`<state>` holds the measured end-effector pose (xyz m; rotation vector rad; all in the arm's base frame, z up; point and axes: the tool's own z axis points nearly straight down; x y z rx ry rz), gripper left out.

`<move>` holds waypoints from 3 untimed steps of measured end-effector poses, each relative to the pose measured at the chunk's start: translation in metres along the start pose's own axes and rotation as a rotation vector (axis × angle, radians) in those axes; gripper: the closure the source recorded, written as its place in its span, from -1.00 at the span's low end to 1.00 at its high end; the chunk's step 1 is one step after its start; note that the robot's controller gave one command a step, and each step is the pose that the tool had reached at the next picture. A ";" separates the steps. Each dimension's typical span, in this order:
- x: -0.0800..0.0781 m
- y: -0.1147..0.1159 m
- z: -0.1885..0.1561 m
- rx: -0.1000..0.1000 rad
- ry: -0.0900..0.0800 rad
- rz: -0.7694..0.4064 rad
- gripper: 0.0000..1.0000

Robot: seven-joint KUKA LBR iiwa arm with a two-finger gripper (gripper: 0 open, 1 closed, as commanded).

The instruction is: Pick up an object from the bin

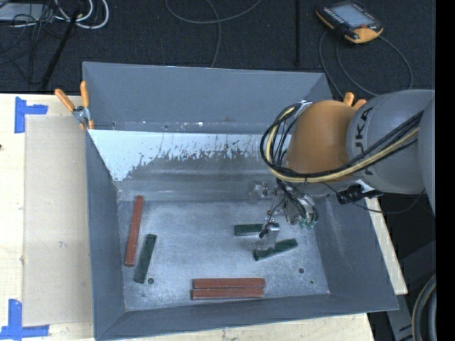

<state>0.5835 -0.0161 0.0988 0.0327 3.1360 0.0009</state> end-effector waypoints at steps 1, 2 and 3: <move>0.000 -0.013 0.029 0.000 0.010 0.039 -1.00; -0.002 -0.017 0.028 -0.001 0.006 -0.004 -1.00; -0.002 -0.015 0.028 0.000 0.005 0.020 -1.00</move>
Offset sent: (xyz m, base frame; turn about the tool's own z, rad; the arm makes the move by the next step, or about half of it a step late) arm 0.0032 -0.0257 -0.0288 -0.0555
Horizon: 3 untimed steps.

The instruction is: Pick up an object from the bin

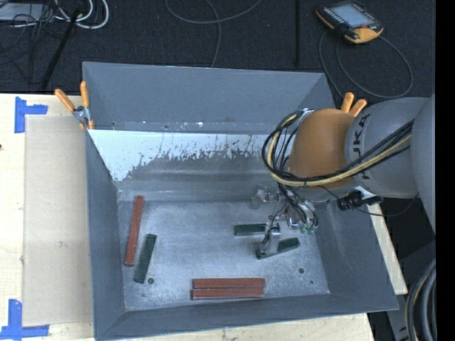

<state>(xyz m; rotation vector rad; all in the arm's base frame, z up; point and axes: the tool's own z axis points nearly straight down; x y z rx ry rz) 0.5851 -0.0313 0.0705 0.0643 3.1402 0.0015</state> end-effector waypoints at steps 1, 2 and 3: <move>-0.001 0.001 0.000 0.000 -0.001 -0.014 1.00; -0.001 0.001 0.000 0.000 -0.001 -0.018 1.00; -0.001 0.001 -0.002 0.000 0.000 -0.018 1.00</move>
Offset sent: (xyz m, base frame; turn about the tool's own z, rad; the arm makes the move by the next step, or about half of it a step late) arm 0.0000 0.0000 0.0000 0.0000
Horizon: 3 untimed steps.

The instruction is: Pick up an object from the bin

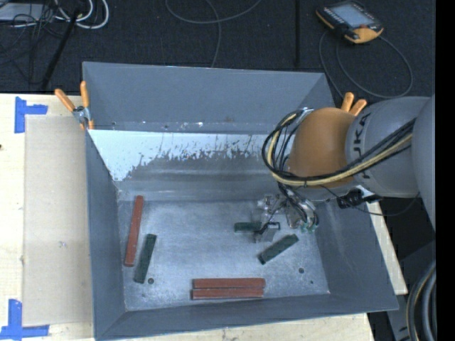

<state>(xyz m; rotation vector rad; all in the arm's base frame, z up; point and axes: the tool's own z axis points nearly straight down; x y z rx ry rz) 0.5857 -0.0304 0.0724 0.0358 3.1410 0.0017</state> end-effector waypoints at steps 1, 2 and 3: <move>0.000 0.000 -0.005 0.001 0.000 0.000 1.00; 0.001 0.000 -0.011 0.000 0.005 0.000 1.00; 0.002 0.000 -0.029 0.000 0.006 0.000 1.00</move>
Offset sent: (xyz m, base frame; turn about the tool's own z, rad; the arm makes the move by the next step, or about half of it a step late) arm 0.0000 0.0001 0.0680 0.0000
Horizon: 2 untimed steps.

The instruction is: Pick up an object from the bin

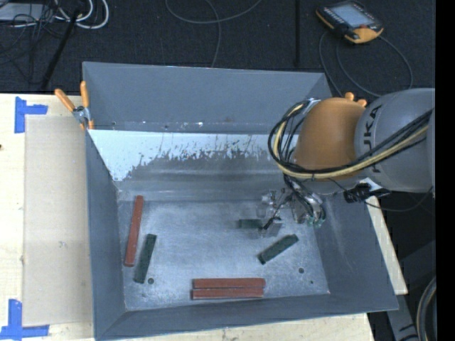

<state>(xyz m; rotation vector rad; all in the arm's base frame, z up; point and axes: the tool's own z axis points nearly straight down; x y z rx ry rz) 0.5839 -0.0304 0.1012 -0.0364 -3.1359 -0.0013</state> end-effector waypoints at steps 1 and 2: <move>-0.001 0.000 -0.012 0.000 -0.004 0.000 1.00; 0.001 0.000 -0.032 0.000 0.002 0.000 1.00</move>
Offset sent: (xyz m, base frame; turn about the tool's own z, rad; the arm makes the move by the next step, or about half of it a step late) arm 0.0001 0.0001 0.0018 0.0000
